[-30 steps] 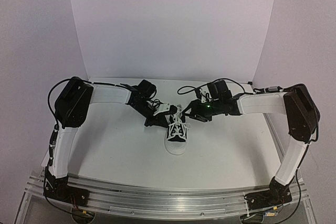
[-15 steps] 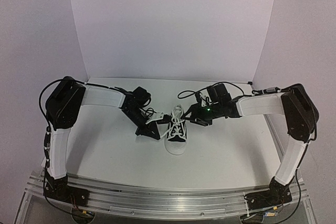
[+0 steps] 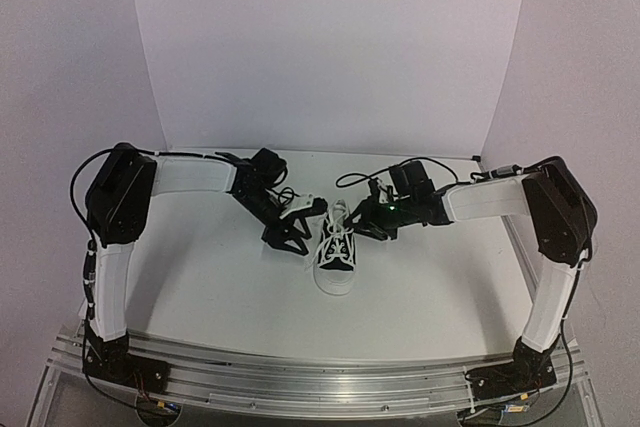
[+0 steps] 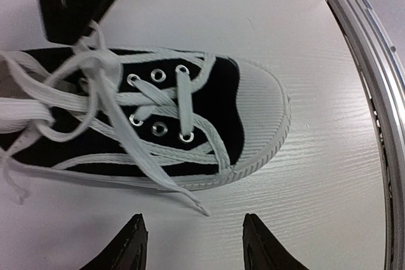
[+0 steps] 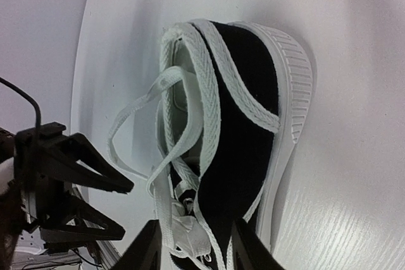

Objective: Tie the shoes

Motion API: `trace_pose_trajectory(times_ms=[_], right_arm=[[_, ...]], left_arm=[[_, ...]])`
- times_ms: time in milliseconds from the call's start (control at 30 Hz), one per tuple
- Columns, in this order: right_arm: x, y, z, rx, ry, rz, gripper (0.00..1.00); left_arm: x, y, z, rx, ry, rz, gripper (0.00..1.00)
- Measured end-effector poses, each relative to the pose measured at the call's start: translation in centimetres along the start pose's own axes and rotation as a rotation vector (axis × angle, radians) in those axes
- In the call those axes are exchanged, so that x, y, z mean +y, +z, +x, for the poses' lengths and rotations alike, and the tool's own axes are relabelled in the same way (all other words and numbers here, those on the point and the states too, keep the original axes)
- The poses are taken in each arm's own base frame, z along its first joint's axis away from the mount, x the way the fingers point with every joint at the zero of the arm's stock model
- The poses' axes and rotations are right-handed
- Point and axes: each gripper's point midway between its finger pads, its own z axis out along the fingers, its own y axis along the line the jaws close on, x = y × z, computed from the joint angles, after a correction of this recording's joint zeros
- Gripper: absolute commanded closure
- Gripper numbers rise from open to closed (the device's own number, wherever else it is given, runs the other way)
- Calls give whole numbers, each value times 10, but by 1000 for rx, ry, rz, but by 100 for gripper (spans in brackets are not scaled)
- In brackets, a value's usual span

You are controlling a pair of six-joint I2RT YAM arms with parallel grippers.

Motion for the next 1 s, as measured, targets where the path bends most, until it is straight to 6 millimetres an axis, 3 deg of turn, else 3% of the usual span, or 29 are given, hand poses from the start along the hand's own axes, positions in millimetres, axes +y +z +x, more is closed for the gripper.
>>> trace_pose_trajectory(times_ms=[267, 367, 500, 600, 633, 700, 767, 833, 1000], right_arm=[[-5, 7, 2, 7, 45, 4, 78], [-5, 7, 1, 5, 50, 1, 84], [-5, 7, 1, 4, 60, 0, 97], [-4, 7, 0, 3, 65, -1, 100], [-4, 7, 0, 3, 67, -1, 100], [-4, 7, 0, 3, 67, -1, 100], [-5, 7, 0, 2, 67, 0, 100], [-6, 7, 1, 0, 68, 4, 100], [-14, 4, 6, 1, 79, 23, 100]], left_arm=[[61, -30, -73, -185, -136, -163, 30], [73, -26, -90, -229, -184, -194, 29], [72, -1, -88, -210, -251, -194, 31], [72, 18, -78, -175, -281, -197, 40], [73, 24, -74, -160, -288, -200, 48], [79, 33, -66, -135, -297, -217, 77], [85, 36, -62, -119, -297, -239, 94], [88, 35, -59, -105, -296, -261, 99], [90, 29, -53, -86, -300, -284, 99]])
